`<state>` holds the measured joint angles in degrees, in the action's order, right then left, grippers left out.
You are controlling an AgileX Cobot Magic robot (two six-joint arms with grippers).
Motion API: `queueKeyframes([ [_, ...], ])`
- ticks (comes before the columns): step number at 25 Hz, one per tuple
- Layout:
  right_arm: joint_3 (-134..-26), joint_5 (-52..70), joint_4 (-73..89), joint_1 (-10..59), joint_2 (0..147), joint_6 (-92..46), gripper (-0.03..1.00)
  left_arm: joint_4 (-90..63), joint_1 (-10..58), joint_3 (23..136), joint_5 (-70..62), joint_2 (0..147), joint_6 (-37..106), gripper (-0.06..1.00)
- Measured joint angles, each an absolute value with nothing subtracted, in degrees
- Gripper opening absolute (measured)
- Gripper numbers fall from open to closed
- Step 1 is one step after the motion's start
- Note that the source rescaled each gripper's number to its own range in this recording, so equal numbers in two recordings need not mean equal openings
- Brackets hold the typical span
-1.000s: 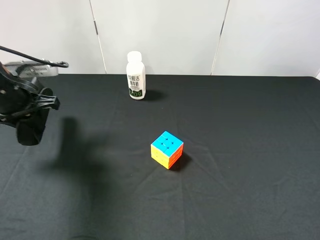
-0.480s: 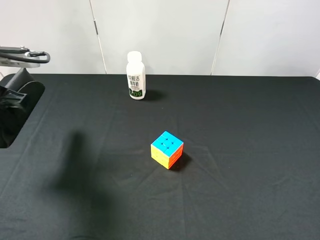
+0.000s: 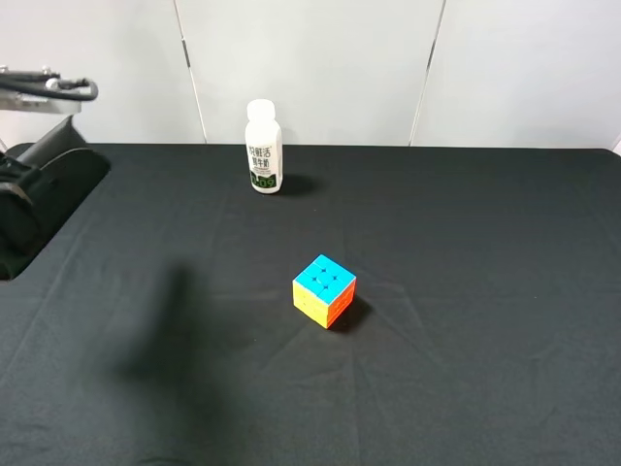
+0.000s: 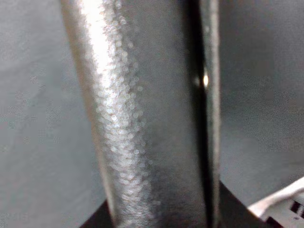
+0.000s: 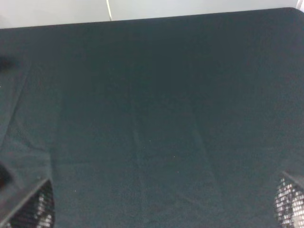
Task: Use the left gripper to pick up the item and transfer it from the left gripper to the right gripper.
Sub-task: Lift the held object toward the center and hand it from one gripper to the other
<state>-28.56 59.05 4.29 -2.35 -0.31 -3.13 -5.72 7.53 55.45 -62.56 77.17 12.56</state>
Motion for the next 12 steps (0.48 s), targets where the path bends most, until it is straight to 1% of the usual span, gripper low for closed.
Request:
queueKeyframes([
  [12, -28.6, 59.1, 4.3, -2.4, -0.3, -3.1, 1.00, -13.1, 7.5, 55.7, -62.0, 77.2, 22.2, 0.01],
])
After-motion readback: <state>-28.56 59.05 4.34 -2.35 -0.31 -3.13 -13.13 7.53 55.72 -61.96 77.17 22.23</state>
